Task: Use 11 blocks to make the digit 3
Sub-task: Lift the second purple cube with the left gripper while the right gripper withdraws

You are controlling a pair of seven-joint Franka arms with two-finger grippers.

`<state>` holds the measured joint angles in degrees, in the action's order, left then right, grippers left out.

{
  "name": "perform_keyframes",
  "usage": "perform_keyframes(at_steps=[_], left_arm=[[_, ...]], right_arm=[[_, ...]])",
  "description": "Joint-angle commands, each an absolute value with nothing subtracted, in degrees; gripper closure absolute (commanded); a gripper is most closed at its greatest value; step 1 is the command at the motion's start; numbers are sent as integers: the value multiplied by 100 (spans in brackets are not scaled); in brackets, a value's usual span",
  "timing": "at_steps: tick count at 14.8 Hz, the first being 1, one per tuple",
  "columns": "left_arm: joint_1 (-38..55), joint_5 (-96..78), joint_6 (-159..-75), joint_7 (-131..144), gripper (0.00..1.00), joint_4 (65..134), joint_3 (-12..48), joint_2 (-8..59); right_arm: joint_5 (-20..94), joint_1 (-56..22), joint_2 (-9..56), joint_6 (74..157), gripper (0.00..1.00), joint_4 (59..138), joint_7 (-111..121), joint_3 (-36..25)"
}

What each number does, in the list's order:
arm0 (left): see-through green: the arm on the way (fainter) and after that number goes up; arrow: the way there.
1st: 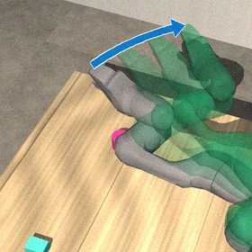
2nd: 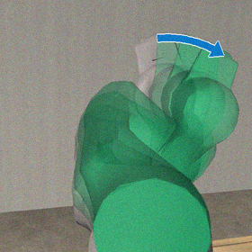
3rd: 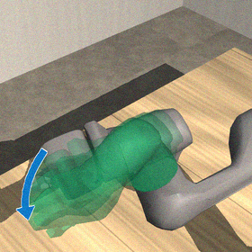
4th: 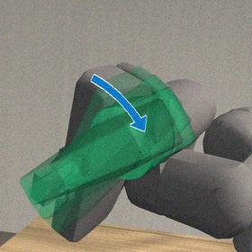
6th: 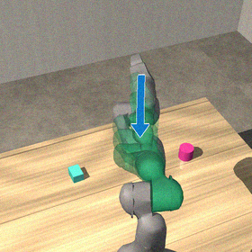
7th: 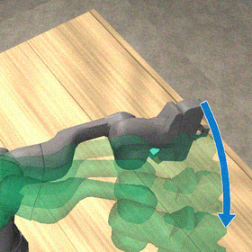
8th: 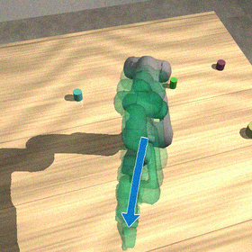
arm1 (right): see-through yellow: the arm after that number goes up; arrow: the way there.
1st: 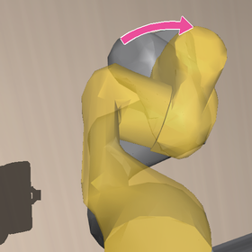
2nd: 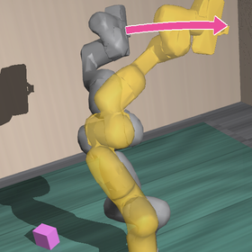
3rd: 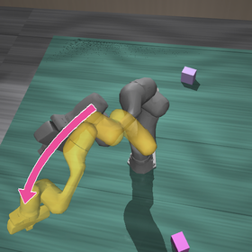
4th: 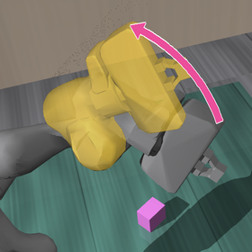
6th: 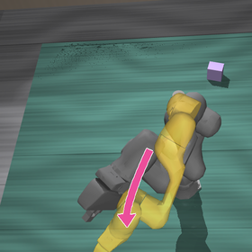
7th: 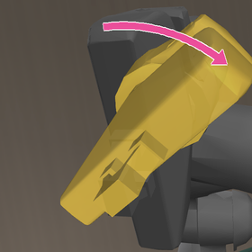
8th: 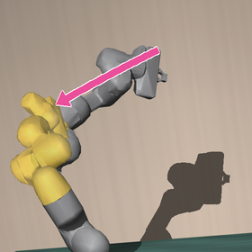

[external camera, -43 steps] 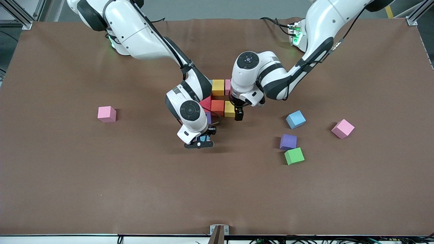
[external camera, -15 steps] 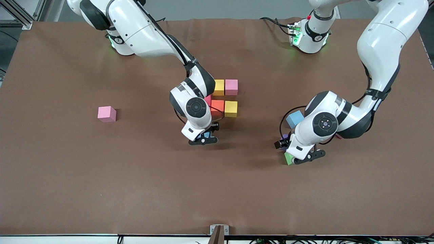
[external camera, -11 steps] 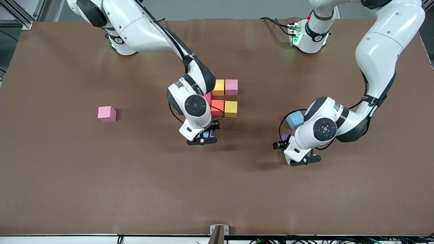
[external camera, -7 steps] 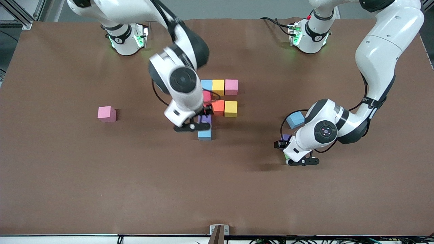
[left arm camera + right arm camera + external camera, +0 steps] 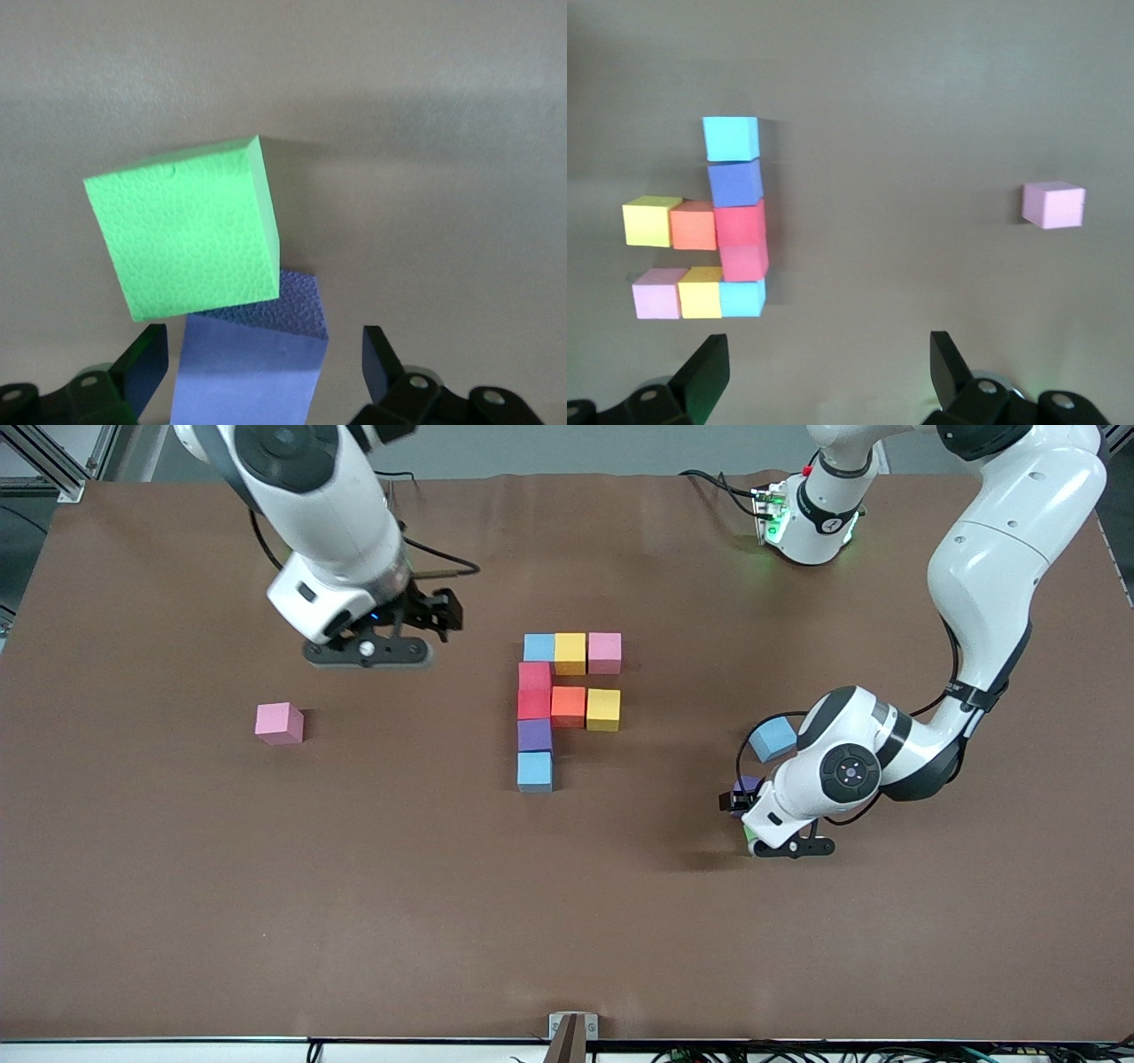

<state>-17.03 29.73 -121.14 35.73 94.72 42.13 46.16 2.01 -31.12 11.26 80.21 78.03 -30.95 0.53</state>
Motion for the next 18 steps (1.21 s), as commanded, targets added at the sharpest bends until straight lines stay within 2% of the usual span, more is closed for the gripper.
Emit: perform_keyframes(at_steps=[1, 6, 9, 13, 15, 18], left_arm=[[-1652, 3006, -11989, 3568, 2, 9562, 4157, 4465], [-1644, 3015, -11821, 3568, 5, 9562, 4157, 4508], [-1626, 3006, -11865, 3603, 23, 9571, 4148, 4570], [-1477, 2980, -11874, 4768, 64, 9501, 4148, 4641], [-1293, 2918, -11874, 5481, 76, 9387, 4148, 4632], [-959, 2900, -11874, 6404, 79, 9272, 4157, 4623]], right_arm=[[229, -2604, 266, 8060, 0, 8761, -2377, 105], [229, -1382, -175, 7664, 0, 9034, -987, 105], [229, -538, -299, 7682, 0, 9202, -82, 97], [202, 17, -299, 7708, 0, 9150, 158, 97], [132, 35, -273, 7734, 0, 8966, 150, 88], [176, 255, -255, 7717, 0, 8860, 149, 105]])
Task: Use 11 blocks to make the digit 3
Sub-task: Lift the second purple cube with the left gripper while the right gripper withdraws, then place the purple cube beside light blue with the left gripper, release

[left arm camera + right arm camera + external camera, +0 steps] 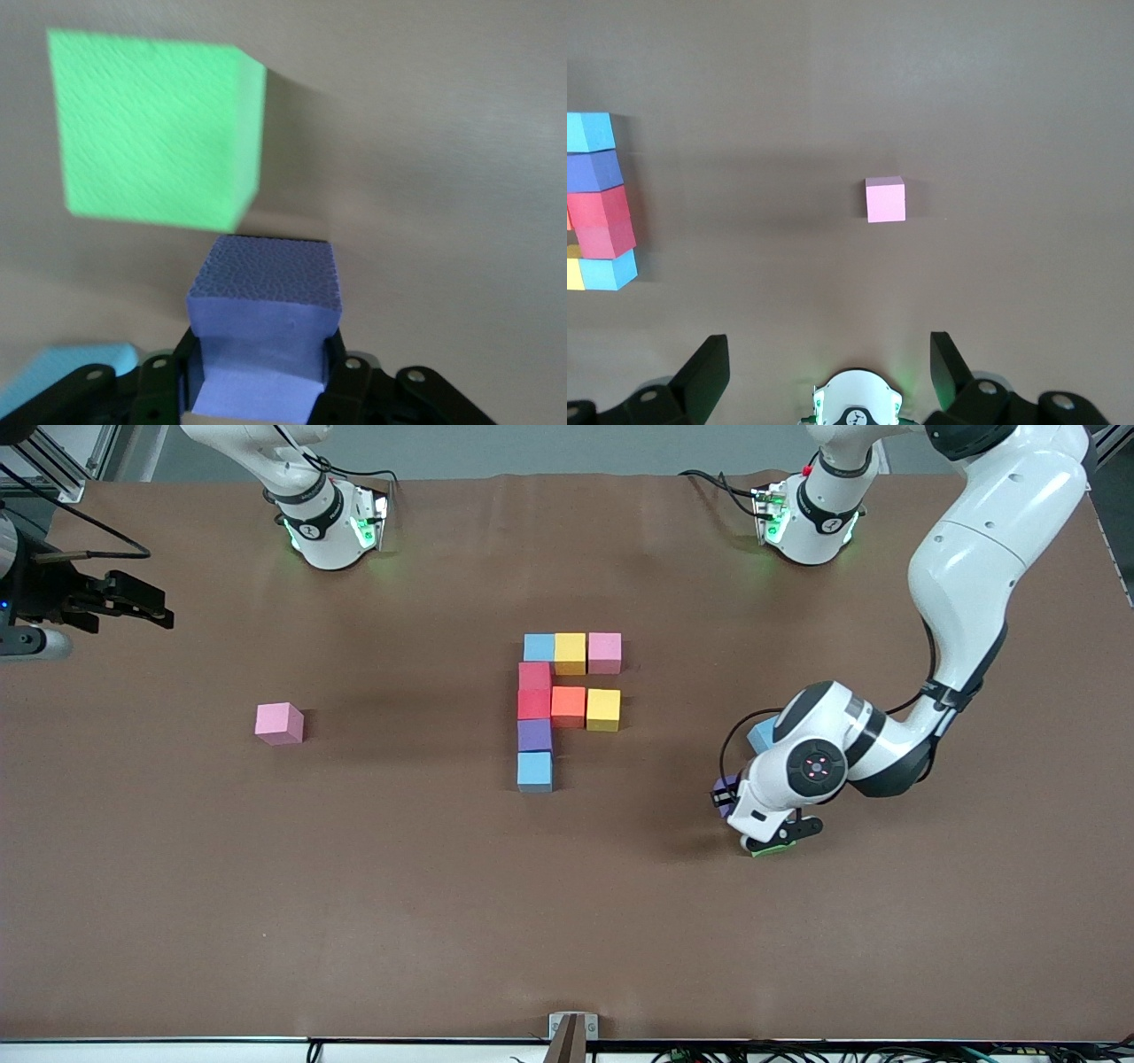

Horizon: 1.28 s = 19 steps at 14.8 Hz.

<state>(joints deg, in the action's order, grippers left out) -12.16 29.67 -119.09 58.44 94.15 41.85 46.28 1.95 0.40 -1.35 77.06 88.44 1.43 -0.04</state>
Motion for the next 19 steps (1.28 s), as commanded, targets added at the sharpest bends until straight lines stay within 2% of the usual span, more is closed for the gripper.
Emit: perform_keyframes(at_steps=[1, 4, 7, 13, 19], left_arm=[[-845, 2857, -11874, 6790, 79, 9264, 4157, 4623], [-309, 2532, -11874, 7959, 83, 8974, 4148, 4649], [-45, 2478, -11874, 9250, 92, 8825, 4140, 4676], [509, 2478, -12093, 11895, 91, 8701, 3973, 4799], [843, 2549, -13252, 14227, 87, 8710, 3806, 4886]], right_arm=[[167, 255, -246, 7725, 0, 8816, 141, 105], [123, 290, -211, 7813, 0, 8605, 141, 97], [193, 457, -211, 8103, 0, 8508, 132, 97], [140, 439, -211, 8657, 0, 8490, 149, 105], [176, 387, -45, 8666, 0, 8490, 141, 114]])
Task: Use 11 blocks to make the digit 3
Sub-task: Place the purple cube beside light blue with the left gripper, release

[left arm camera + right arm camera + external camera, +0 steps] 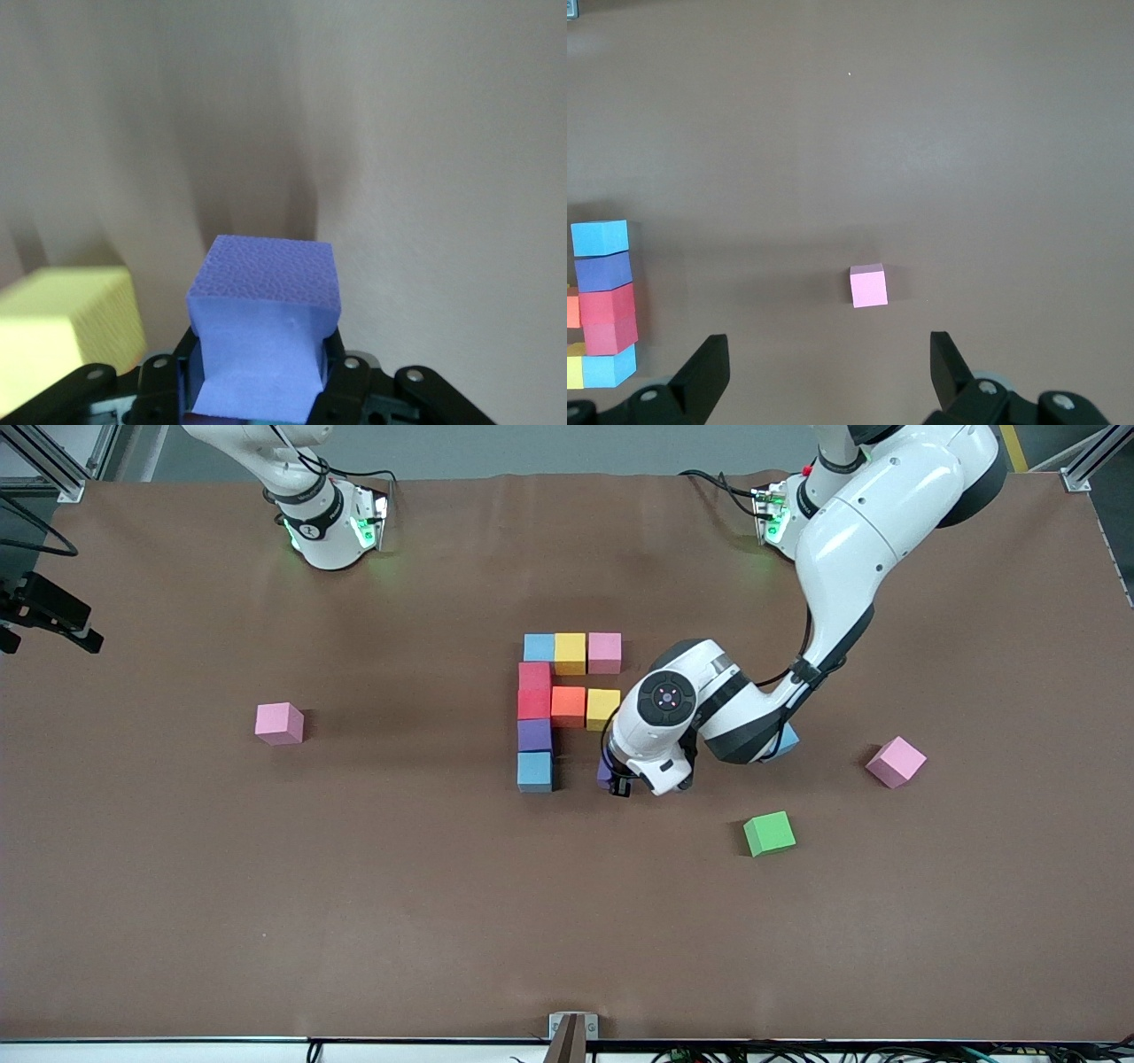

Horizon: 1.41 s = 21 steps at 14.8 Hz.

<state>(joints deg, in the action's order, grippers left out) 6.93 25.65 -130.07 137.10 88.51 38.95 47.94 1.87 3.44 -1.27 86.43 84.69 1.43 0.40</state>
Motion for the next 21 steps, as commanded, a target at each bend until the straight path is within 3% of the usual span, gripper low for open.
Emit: perform_keyframes(at_steps=[1, 6, 13, 21], left_arm=[[957, 2540, -13384, 14421, 87, 8710, 3719, 4904], [1432, 2532, -13930, 15266, 85, 8719, 3375, 4930], [1459, 2557, -14010, 15232, 84, 8614, 3357, 5106], [2021, 2487, -13966, 14898, 84, 8236, 2909, 5247]], right_arm=[[176, 387, -27, 8675, 0, 8490, 141, 123], [202, 387, 62, 8736, 0, 8490, 141, 132], [185, 404, 62, 8763, 0, 8481, 141, 123], [149, 404, 62, 8868, 0, 8411, 141, 123]])
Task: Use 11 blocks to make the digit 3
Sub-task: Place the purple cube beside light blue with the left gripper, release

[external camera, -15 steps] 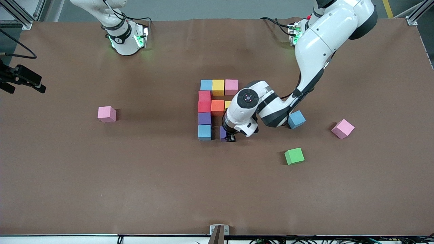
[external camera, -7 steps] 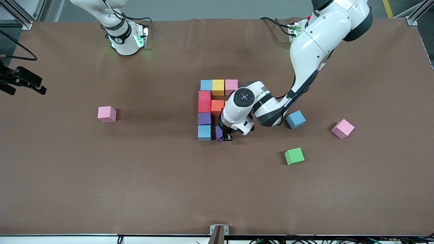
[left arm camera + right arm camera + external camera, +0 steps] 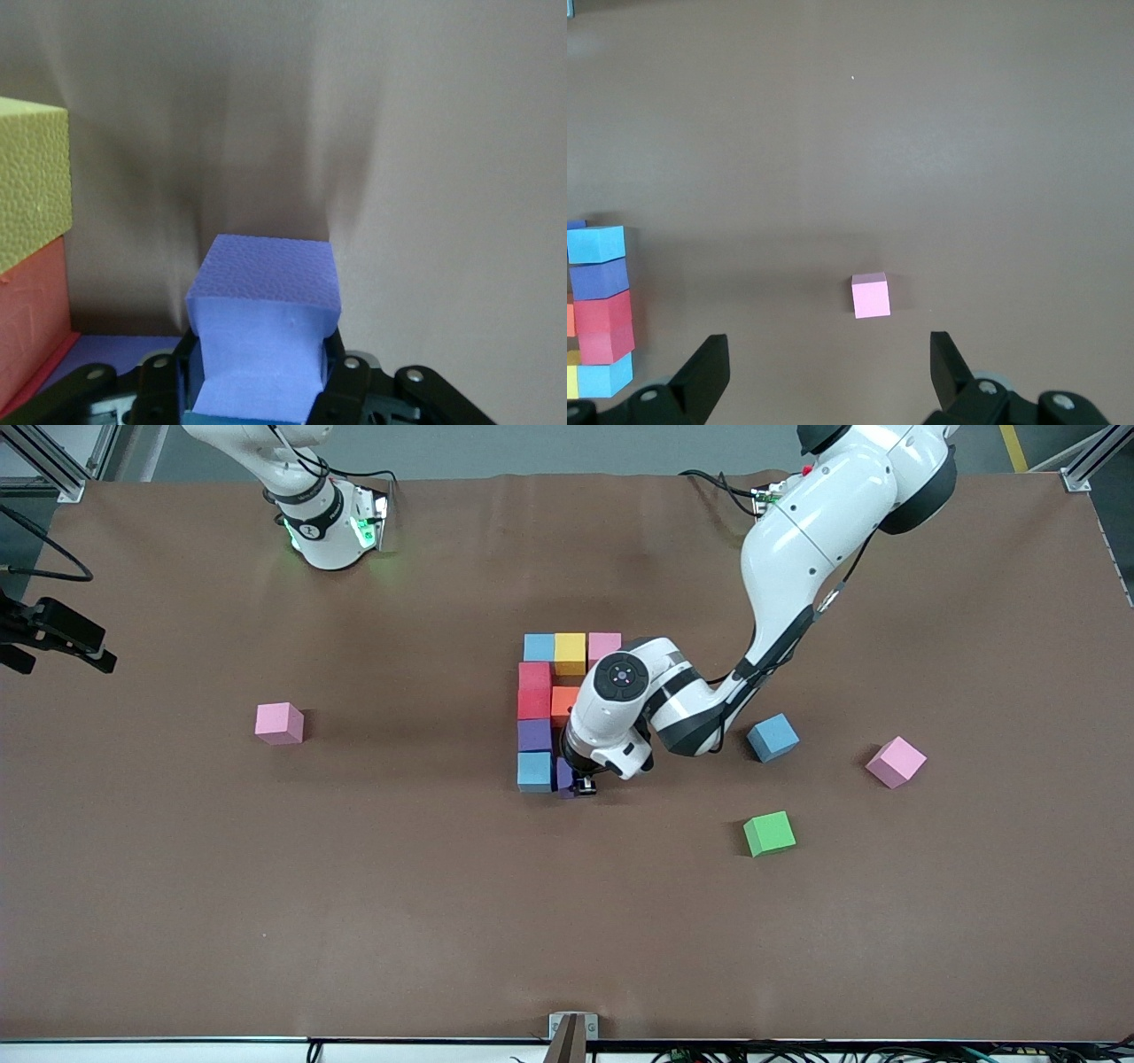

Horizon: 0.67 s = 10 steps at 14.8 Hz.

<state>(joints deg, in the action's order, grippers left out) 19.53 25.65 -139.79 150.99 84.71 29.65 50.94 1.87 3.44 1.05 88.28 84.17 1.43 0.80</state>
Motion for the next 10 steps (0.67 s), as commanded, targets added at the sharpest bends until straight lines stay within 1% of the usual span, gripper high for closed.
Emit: perform_keyframes(at_steps=[1, 3, 10], left_arm=[[2030, 2487, -13966, 14889, 84, 8218, 2909, 5247], [2065, 2487, -13966, 14889, 84, 8209, 2909, 5282], [2136, 2540, -13931, 14889, 82, 8218, 2909, 5291]], right_arm=[[141, 413, 62, 8886, 0, 8411, 149, 123], [141, 404, 62, 9043, 0, 8420, 149, 123], [132, 413, 62, 9044, 0, 8420, 149, 123]])
